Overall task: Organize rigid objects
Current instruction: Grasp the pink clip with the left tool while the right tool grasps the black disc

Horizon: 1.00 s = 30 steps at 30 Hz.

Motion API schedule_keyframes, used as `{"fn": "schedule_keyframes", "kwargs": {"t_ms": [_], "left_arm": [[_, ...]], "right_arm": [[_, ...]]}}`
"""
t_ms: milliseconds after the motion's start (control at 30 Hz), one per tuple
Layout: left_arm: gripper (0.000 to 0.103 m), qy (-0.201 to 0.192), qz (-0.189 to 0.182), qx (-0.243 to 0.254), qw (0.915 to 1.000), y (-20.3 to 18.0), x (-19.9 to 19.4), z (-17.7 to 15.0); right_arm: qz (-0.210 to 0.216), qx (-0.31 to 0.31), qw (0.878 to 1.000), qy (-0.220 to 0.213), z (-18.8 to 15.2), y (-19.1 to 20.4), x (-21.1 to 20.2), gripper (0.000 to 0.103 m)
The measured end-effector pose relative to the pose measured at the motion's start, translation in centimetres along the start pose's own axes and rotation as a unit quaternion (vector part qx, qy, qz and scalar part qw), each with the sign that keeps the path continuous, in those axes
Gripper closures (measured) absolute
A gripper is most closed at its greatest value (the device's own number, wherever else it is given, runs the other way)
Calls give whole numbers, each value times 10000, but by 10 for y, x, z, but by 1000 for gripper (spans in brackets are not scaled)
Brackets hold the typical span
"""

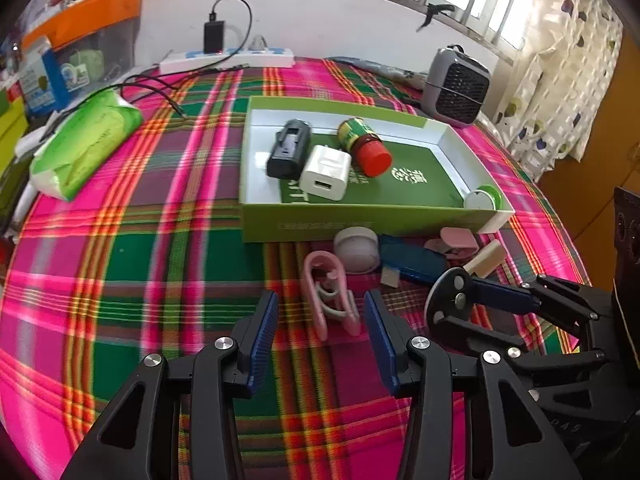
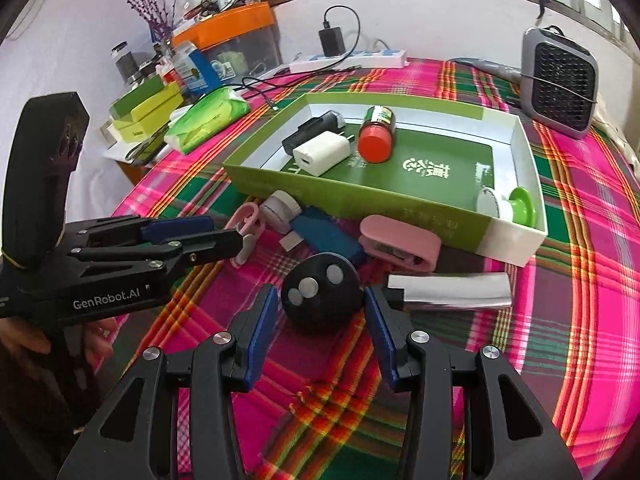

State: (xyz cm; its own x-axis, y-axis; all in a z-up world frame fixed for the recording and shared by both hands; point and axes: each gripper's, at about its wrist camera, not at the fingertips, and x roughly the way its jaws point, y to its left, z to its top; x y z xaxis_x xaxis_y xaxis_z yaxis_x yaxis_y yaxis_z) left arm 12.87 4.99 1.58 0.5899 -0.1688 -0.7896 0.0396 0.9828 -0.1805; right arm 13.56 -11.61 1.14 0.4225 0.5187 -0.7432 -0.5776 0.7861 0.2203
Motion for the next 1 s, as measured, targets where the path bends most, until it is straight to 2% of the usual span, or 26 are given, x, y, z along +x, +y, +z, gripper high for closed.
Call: {"fn": "schedule_keyframes", "kwargs": {"t_ms": [233, 467, 733, 867, 1000], "left_arm": [[59, 42, 166, 121, 9998, -7, 9, 3], [59, -122, 510, 157, 9985, -1, 12, 5], [62, -126, 555, 190, 9982, -1, 13, 5], [75, -112, 519, 177, 9984, 0, 13, 5], [80, -118, 455, 172, 9987, 0, 12, 4]], "right_arm": [[-192, -90, 9998, 24, 1, 3, 3, 57], [-305, -72, 9995, 35, 2, 2, 5, 57], [-518, -309, 9982, 64, 0, 11, 8, 57], [-502, -241, 9984, 56, 0, 9, 8, 57], [-481, -138, 9987, 29, 1, 6, 7, 57]]}}
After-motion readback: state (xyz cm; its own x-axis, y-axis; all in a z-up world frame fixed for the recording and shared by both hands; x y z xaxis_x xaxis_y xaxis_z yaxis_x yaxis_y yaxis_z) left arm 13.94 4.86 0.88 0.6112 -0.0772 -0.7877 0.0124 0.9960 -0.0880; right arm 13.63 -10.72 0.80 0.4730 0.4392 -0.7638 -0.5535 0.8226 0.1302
